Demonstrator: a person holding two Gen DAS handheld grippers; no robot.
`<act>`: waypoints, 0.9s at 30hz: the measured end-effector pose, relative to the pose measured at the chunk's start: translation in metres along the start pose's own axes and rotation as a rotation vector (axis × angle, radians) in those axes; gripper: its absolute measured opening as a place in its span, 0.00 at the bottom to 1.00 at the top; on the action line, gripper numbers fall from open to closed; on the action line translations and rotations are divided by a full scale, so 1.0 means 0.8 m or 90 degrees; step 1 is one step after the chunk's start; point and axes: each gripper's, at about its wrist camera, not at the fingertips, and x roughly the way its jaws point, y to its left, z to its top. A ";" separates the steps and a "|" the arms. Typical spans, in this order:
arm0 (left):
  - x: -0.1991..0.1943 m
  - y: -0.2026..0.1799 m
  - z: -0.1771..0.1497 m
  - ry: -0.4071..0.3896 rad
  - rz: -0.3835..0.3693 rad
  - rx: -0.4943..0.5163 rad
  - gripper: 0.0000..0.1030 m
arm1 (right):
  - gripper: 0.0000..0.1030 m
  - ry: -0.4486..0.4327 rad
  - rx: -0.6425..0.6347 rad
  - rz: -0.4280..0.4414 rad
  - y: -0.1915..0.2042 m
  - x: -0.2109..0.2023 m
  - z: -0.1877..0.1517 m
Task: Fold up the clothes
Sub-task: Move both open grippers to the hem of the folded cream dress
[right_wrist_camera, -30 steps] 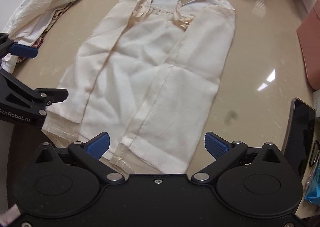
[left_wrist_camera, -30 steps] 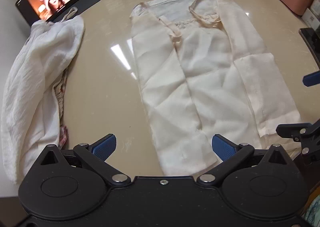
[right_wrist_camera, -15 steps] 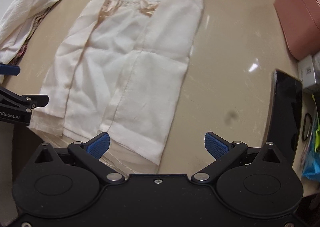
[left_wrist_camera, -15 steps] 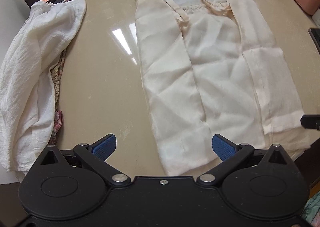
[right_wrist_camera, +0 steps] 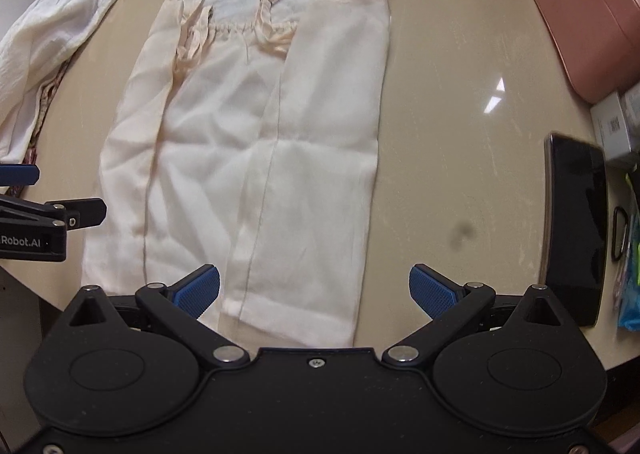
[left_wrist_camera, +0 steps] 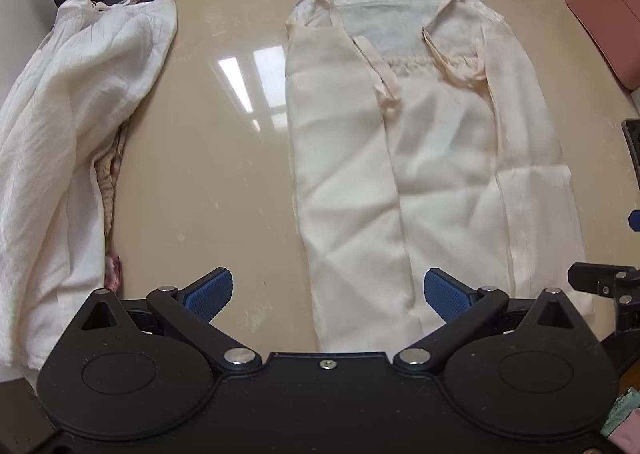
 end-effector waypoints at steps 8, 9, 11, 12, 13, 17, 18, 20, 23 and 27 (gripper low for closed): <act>0.008 0.027 0.046 -0.005 -0.005 -0.046 1.00 | 1.00 -0.018 -0.027 0.002 -0.005 -0.003 0.063; 0.010 0.029 0.051 -0.006 -0.008 -0.054 1.00 | 1.00 -0.022 -0.025 0.008 -0.008 -0.002 0.070; 0.014 0.034 0.060 -0.013 -0.013 -0.073 1.00 | 1.00 -0.027 -0.021 0.019 -0.016 0.002 0.084; 0.016 0.036 0.065 -0.017 -0.015 -0.082 1.00 | 1.00 -0.029 -0.024 0.019 -0.019 0.005 0.091; 0.020 0.037 0.070 -0.017 -0.016 -0.090 1.00 | 1.00 -0.033 -0.028 0.019 -0.022 0.007 0.097; 0.033 0.037 0.088 -0.031 -0.003 -0.105 1.00 | 1.00 -0.048 -0.059 0.016 -0.032 0.019 0.122; 0.036 0.037 0.092 -0.035 0.000 -0.105 1.00 | 1.00 -0.051 -0.070 0.014 -0.034 0.022 0.129; 0.042 0.035 0.099 -0.039 0.001 -0.101 1.00 | 1.00 -0.055 -0.088 0.009 -0.037 0.029 0.140; 0.044 0.034 0.107 -0.049 0.002 -0.098 1.00 | 1.00 -0.061 -0.100 0.015 -0.041 0.032 0.154; 0.043 0.035 0.118 -0.062 -0.002 -0.105 1.00 | 1.00 -0.068 -0.109 0.032 -0.045 0.030 0.172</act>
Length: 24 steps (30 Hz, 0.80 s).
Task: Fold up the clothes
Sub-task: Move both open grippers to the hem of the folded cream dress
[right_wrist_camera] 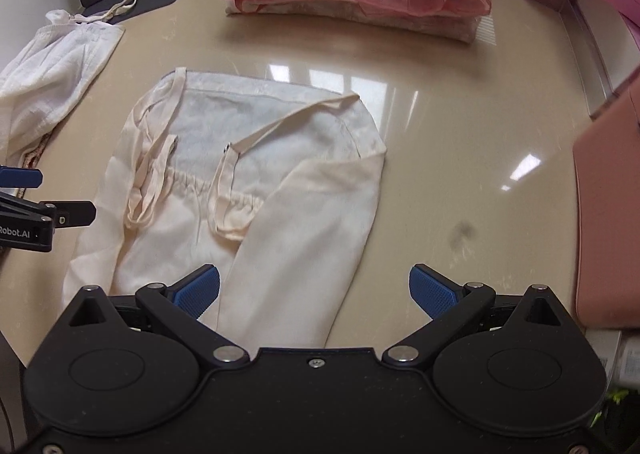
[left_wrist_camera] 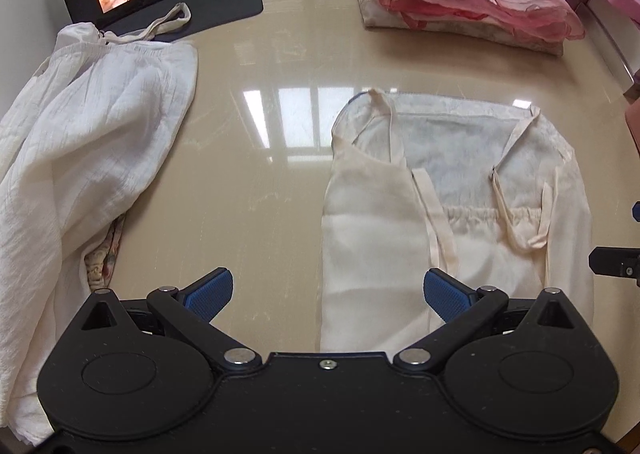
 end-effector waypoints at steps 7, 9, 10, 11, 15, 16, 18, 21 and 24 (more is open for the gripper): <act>0.009 -0.002 0.025 -0.014 0.016 0.012 0.96 | 1.00 -0.011 0.028 0.018 -0.016 0.000 0.032; 0.011 0.001 0.032 -0.018 0.008 -0.003 0.91 | 1.00 -0.011 0.045 0.030 -0.022 0.004 0.039; 0.012 0.003 0.035 -0.019 0.002 -0.013 0.87 | 1.00 -0.012 0.060 0.042 -0.026 0.006 0.042; 0.015 0.005 0.039 -0.017 -0.004 -0.025 0.85 | 1.00 -0.012 0.075 0.055 -0.030 0.009 0.045; 0.022 0.016 0.060 -0.019 -0.034 -0.076 0.79 | 1.00 -0.028 0.123 0.068 -0.044 0.017 0.062; 0.024 0.018 0.068 -0.028 -0.038 -0.086 0.79 | 0.99 -0.031 0.127 0.063 -0.046 0.019 0.067; 0.028 0.021 0.079 -0.037 -0.043 -0.096 0.79 | 0.97 -0.037 0.128 0.051 -0.048 0.024 0.075; 0.037 0.020 0.092 -0.041 -0.040 -0.090 0.78 | 0.87 -0.044 0.120 0.038 -0.048 0.032 0.081; 0.047 0.015 0.101 -0.042 -0.045 -0.069 0.74 | 0.84 -0.039 0.097 0.025 -0.044 0.044 0.086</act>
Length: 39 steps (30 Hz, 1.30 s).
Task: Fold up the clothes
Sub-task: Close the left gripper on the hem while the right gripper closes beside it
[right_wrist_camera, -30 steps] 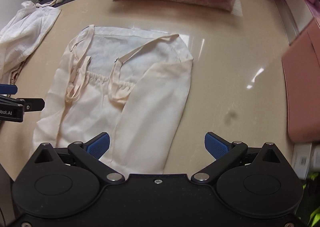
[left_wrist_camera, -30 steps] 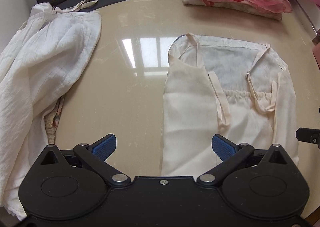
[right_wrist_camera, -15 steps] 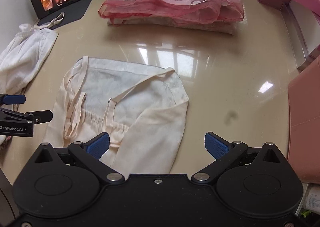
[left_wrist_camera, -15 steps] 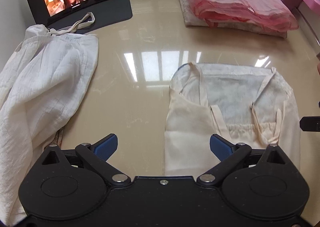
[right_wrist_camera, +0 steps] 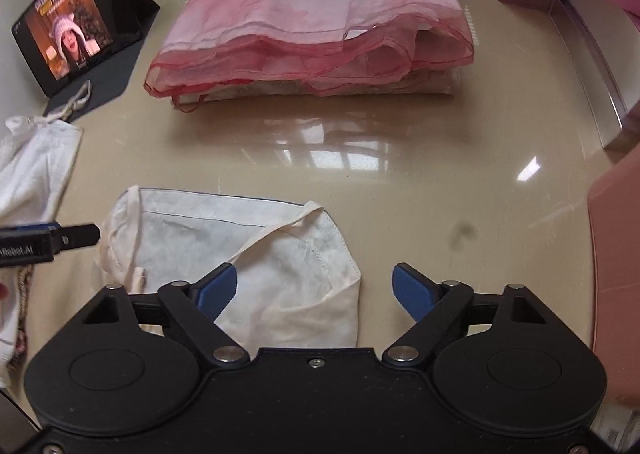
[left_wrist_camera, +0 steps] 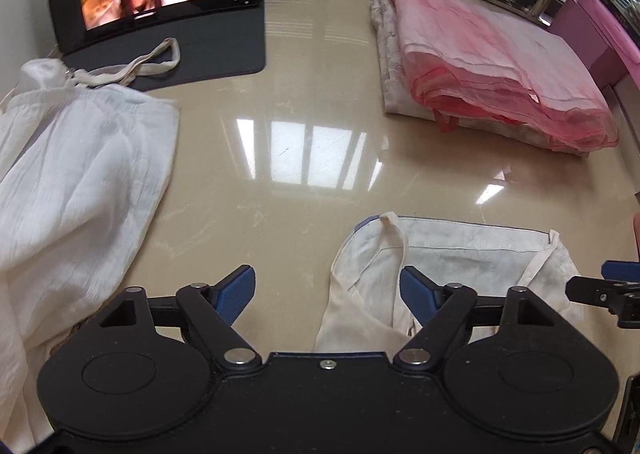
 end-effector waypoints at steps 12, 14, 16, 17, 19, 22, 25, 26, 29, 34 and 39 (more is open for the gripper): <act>0.031 -0.024 0.019 -0.003 -0.015 0.067 0.56 | 0.76 -0.006 0.005 0.013 -0.007 0.032 0.017; 0.035 -0.025 0.019 -0.001 -0.016 0.067 0.54 | 0.75 -0.010 -0.002 0.009 -0.005 0.033 0.019; 0.038 -0.027 0.020 -0.002 -0.015 0.072 0.51 | 0.73 -0.009 -0.012 0.008 -0.002 0.034 0.021; 0.039 -0.028 0.020 -0.004 -0.013 0.077 0.51 | 0.71 -0.009 -0.017 0.007 0.000 0.034 0.022; 0.040 -0.032 0.021 -0.005 -0.009 0.093 0.51 | 0.62 -0.008 -0.046 -0.007 0.008 0.035 0.022; 0.041 -0.039 0.023 -0.003 -0.003 0.119 0.43 | 0.48 -0.007 -0.089 -0.027 0.018 0.034 0.020; 0.039 -0.047 0.024 -0.002 -0.015 0.139 0.29 | 0.32 -0.008 -0.114 -0.039 0.022 0.033 0.018; 0.039 -0.050 0.024 -0.002 -0.018 0.146 0.28 | 0.30 -0.006 -0.123 -0.041 0.023 0.033 0.018; 0.037 -0.056 0.023 -0.003 -0.023 0.165 0.18 | 0.19 -0.001 -0.145 -0.041 0.024 0.031 0.016; 0.029 -0.068 0.019 -0.020 -0.014 0.212 0.07 | 0.06 0.012 -0.166 -0.023 0.023 0.028 0.014; 0.004 -0.060 0.019 -0.063 -0.038 0.197 0.06 | 0.05 -0.014 -0.174 -0.001 0.021 0.010 0.010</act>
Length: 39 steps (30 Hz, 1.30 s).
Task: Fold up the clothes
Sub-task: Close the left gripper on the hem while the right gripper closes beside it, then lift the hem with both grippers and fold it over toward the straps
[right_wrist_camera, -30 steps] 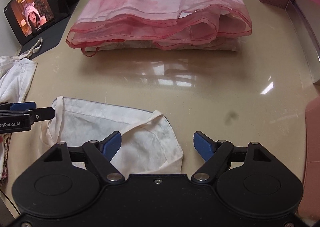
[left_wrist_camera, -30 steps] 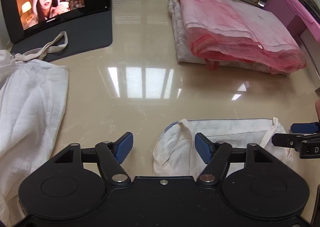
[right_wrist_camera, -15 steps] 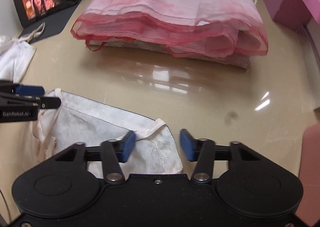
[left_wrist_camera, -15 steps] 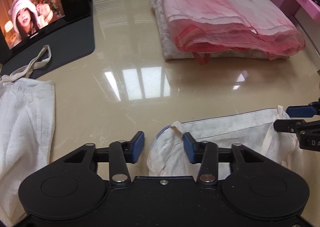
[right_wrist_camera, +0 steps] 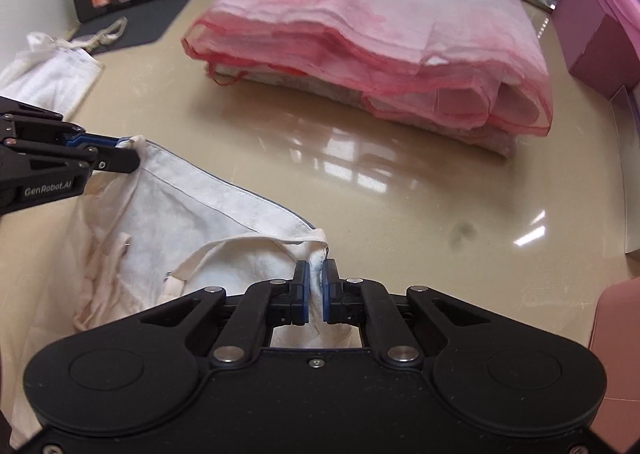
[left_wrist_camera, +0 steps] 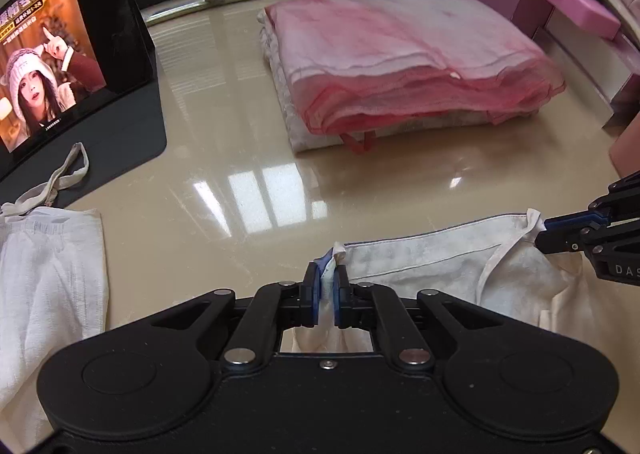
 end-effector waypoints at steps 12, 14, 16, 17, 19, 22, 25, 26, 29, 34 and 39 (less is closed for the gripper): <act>-0.092 0.007 -0.029 -0.090 -0.081 0.026 0.06 | 0.05 -0.120 -0.025 0.067 0.018 -0.093 -0.028; -0.108 0.012 -0.040 -0.095 -0.091 0.040 0.06 | 0.05 -0.133 -0.042 0.074 0.025 -0.113 -0.040; -0.124 0.016 -0.052 -0.102 -0.093 0.049 0.06 | 0.05 -0.141 -0.055 0.070 0.032 -0.128 -0.052; -0.133 0.015 -0.059 -0.110 -0.094 0.060 0.06 | 0.05 -0.146 -0.061 0.066 0.035 -0.134 -0.059; -0.152 0.014 -0.075 -0.125 -0.094 0.083 0.06 | 0.05 -0.154 -0.083 0.057 0.043 -0.146 -0.074; -0.179 -0.002 -0.107 -0.157 -0.082 0.159 0.06 | 0.05 -0.163 -0.119 0.050 0.058 -0.163 -0.098; -0.199 -0.018 -0.142 -0.162 -0.080 0.208 0.06 | 0.05 -0.160 -0.151 0.055 0.076 -0.175 -0.121; -0.202 -0.021 -0.152 -0.159 -0.081 0.210 0.06 | 0.05 -0.158 -0.161 0.058 0.082 -0.179 -0.128; -0.214 -0.031 -0.175 -0.163 -0.077 0.232 0.06 | 0.05 -0.154 -0.191 0.062 0.098 -0.188 -0.149; -0.239 -0.054 -0.238 -0.173 -0.084 0.327 0.06 | 0.05 -0.144 -0.292 0.074 0.133 -0.211 -0.194; -0.251 -0.085 -0.326 -0.169 -0.111 0.482 0.06 | 0.05 -0.098 -0.401 0.083 0.162 -0.212 -0.258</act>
